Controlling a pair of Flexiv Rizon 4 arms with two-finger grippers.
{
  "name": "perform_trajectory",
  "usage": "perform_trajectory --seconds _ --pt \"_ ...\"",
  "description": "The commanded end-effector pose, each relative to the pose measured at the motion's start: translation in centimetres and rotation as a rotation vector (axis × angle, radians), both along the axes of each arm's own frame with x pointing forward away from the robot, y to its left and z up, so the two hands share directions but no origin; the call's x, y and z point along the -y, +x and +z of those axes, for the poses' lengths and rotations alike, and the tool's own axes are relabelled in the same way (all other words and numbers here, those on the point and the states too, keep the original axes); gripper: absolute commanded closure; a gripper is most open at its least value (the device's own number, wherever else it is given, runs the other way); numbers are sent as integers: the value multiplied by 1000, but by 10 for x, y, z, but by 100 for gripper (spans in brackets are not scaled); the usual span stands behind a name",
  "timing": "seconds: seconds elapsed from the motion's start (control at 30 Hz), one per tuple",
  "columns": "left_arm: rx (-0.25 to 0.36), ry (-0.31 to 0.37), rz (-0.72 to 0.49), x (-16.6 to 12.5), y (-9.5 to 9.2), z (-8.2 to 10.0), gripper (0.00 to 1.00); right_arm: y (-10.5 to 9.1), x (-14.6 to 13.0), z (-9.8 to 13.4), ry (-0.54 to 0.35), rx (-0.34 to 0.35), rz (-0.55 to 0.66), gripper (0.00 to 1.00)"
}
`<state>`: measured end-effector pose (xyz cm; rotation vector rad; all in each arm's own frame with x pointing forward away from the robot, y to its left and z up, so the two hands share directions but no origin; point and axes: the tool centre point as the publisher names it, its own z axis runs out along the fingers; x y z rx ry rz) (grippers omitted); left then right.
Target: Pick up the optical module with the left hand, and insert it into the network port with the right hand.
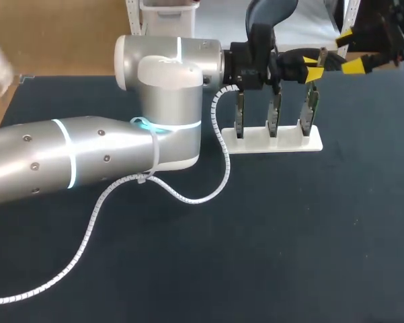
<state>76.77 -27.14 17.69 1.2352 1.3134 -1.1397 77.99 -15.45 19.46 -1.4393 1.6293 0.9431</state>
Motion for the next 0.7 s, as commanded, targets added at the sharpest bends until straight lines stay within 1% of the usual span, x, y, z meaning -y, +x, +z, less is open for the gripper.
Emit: perform_trajectory --seconds 0.03,0.4,0.7 --pt "2 -2 7 -1 -2 0 100 1 -7 3 -9 1 9 0" --pt "2 -2 7 -1 -2 0 100 -3 -23 14 22 10 35 0" --pt "2 -2 7 -1 -2 0 100 -9 -34 19 30 6 67 0"
